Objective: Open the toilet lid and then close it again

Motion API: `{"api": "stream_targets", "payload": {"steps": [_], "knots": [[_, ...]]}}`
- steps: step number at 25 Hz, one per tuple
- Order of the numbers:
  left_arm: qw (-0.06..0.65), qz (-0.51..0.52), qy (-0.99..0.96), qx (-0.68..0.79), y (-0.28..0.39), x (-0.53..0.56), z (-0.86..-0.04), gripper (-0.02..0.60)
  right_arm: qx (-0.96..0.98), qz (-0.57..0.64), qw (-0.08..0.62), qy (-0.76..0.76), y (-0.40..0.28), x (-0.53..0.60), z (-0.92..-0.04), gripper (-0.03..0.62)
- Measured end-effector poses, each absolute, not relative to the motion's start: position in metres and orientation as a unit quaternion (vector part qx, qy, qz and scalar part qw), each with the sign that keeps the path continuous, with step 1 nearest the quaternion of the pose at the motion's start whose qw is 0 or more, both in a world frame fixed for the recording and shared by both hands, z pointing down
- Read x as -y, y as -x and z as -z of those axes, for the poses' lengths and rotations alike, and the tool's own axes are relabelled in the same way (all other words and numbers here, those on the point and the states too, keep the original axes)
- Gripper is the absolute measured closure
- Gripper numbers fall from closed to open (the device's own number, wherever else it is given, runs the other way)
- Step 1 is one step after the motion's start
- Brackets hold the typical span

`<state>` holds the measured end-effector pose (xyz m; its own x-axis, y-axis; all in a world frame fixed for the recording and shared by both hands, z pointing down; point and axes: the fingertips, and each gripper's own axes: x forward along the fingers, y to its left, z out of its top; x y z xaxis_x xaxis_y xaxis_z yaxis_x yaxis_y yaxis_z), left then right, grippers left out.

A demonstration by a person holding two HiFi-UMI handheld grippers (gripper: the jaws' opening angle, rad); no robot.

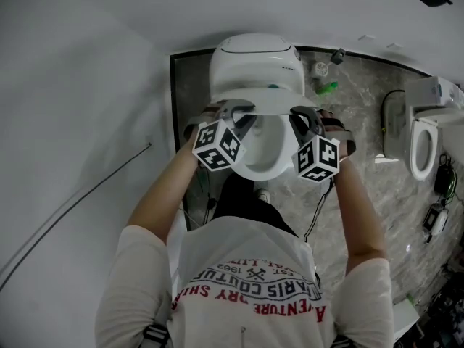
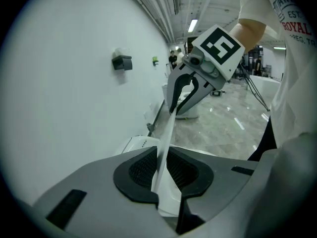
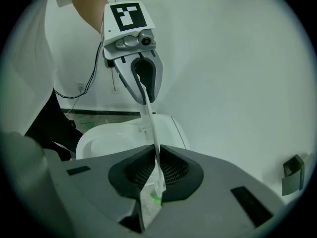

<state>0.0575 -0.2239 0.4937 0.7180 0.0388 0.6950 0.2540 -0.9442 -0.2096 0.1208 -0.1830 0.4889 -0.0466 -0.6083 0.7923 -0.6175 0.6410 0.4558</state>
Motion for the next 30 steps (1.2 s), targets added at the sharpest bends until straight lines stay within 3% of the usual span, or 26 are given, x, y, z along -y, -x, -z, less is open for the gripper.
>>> {"api": "stream_targets", "payload": {"steps": [4, 30], "knots": [[0.116, 0.371, 0.919, 0.067, -0.046, 0.199, -0.501, 0.506, 0.731, -0.001, 0.539, -0.418, -0.109, 0.157, -0.497, 0.559], [0.187, 0.386, 0.903, 0.011, 0.027, 0.059, -0.611, 0.454, 0.759, 0.008, 0.549, -0.35, -0.034, 0.016, -0.61, 0.534]]}}
